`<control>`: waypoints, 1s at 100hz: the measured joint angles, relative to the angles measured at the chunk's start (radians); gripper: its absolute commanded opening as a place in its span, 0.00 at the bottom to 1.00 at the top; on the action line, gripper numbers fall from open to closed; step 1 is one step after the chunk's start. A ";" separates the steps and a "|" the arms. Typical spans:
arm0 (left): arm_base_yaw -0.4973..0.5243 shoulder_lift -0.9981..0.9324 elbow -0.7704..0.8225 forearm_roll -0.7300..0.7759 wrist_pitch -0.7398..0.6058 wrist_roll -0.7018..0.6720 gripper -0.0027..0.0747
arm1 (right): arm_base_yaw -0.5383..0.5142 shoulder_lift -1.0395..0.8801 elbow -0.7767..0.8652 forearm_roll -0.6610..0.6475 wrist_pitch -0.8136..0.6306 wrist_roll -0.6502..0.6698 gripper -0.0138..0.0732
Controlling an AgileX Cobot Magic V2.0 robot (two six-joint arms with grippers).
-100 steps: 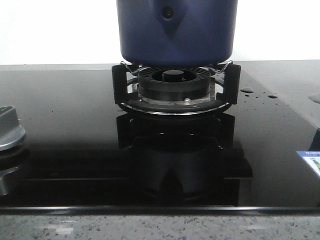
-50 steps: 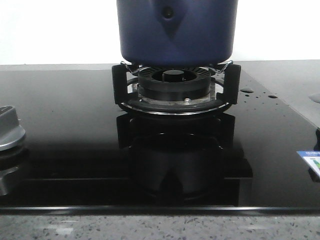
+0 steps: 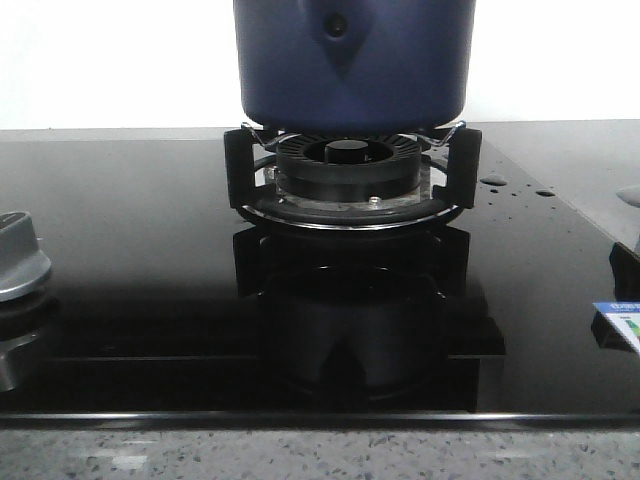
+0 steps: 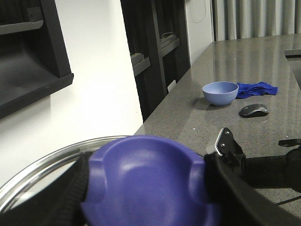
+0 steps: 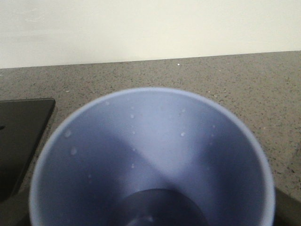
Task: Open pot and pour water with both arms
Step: 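Lift the held cup with the right gripper over the open pot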
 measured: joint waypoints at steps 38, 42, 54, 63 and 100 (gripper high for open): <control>0.000 0.000 0.000 0.002 0.000 0.000 0.41 | 0.000 -0.076 -0.002 -0.084 0.043 0.009 0.35; 0.000 0.000 0.000 0.002 0.000 0.000 0.41 | 0.000 -0.109 -0.006 -0.119 0.051 0.010 0.35; 0.000 0.000 0.000 0.002 0.000 -0.009 0.41 | 0.000 -0.192 -0.073 -0.227 0.133 0.010 0.35; 0.000 -0.004 0.000 0.002 0.001 -0.012 0.41 | 0.005 -0.228 -0.155 -0.292 0.221 0.010 0.35; 0.000 -0.041 0.000 0.013 0.001 -0.021 0.41 | 0.222 -0.169 -0.514 -0.554 0.499 0.012 0.35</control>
